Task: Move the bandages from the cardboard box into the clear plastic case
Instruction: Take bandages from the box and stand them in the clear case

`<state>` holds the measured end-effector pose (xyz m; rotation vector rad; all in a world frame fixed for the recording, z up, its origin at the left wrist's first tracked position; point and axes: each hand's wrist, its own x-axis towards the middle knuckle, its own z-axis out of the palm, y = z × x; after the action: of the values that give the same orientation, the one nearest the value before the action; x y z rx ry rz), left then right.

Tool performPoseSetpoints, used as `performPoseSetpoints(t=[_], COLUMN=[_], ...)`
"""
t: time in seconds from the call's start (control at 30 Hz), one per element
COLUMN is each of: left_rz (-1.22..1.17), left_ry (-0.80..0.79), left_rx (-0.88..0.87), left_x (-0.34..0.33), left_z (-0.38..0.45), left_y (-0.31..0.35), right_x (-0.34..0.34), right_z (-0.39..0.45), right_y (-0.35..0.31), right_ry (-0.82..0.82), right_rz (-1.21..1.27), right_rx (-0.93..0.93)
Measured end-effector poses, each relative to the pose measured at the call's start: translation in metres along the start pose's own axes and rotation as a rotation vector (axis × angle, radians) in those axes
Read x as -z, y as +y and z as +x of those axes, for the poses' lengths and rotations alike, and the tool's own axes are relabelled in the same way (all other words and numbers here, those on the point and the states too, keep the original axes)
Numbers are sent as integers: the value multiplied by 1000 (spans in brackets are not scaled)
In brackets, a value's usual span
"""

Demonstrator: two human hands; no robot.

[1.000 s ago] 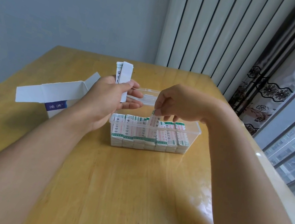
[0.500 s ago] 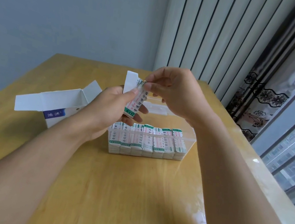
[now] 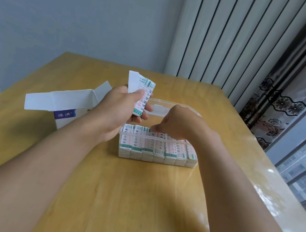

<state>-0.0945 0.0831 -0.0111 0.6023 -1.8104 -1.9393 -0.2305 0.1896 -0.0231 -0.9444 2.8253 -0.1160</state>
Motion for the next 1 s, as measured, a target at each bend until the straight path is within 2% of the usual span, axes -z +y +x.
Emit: performPoseSetpoints(t=[0.3,1.0], left_rz=[8,28], left_ry=[-4,-8], left_rx=[0,-7], left_x=[-1,0], left_z=[0,4], left_y=[1,-2], right_x=[-4,-15], right_z=[-1,13], right_y=[-7,-2], right_ry=[77,104], right_rz=[-20,17], right_rx=[-47,-42])
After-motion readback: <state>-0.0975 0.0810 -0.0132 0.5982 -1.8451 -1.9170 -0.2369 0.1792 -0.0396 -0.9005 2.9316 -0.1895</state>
